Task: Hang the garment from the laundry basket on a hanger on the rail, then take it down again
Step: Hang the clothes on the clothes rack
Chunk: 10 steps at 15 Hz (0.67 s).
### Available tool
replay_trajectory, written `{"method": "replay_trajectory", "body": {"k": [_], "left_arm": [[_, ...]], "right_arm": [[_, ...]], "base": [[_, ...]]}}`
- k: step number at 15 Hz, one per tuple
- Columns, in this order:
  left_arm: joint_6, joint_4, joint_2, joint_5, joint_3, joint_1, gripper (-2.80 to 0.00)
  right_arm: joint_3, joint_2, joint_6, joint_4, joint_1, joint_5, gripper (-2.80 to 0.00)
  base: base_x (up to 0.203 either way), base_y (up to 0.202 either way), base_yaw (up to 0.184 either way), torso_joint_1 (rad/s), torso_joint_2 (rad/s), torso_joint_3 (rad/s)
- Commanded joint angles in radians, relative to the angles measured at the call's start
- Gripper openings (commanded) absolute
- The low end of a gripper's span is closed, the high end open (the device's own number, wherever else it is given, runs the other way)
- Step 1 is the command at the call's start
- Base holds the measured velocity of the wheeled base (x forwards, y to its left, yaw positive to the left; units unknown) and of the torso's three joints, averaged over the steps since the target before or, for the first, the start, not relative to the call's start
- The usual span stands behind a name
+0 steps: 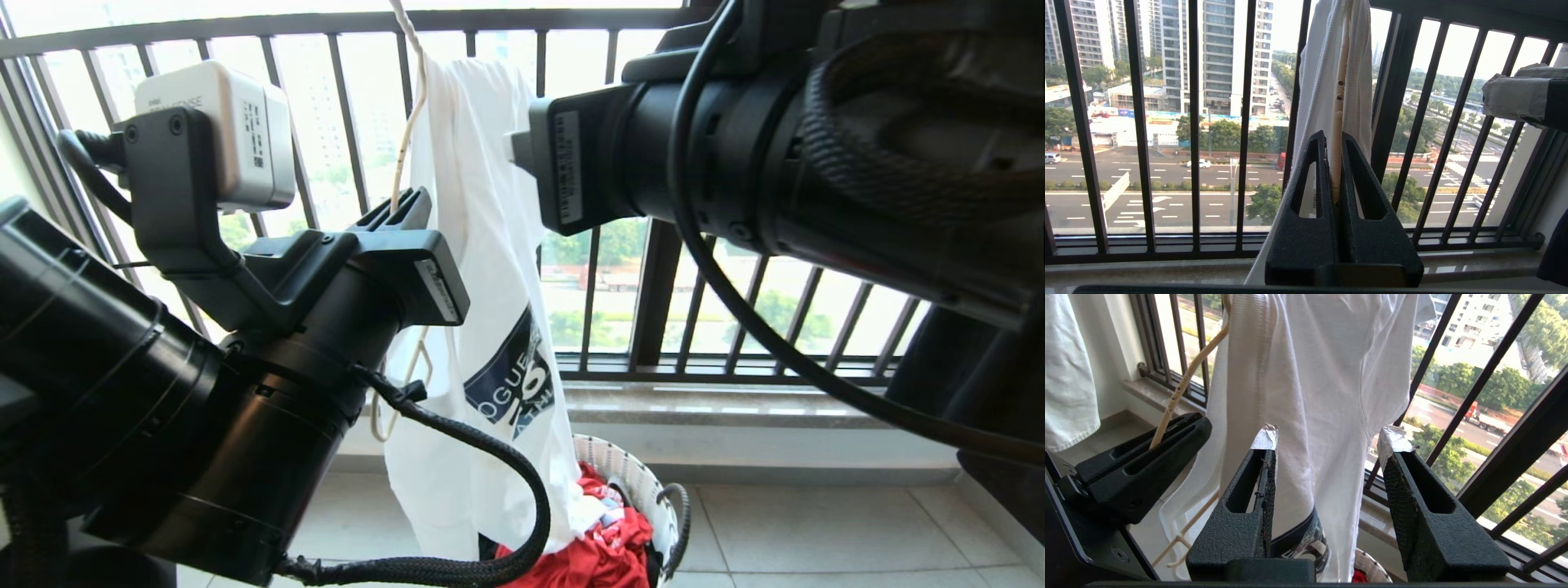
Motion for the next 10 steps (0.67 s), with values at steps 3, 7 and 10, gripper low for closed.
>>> {"method": "replay_trajectory", "body": {"k": [3, 7, 10], "left_arm": [[-0.014, -0.008, -0.053, -0.073, 0.007, 0.000, -2.80], [-0.096, 0.001, -0.085, -0.185, 0.048, 0.000, -2.80], [-0.152, 0.011, -0.101, -0.277, 0.098, 0.000, -2.80]], "right_arm": [[-0.003, -0.101, -0.004, 0.110, -0.070, -0.044, -2.80], [-0.021, -0.130, -0.009, 0.172, -0.143, -0.060, -2.80], [-0.020, -0.162, -0.016, 0.261, -0.160, -0.058, -2.80]], "base": [[0.000, 0.000, 0.000, 0.000, 0.00, 0.000], [0.000, 0.000, 0.000, 0.000, 0.00, 0.000], [0.000, 0.000, 0.000, 0.000, 0.00, 0.000]]}}
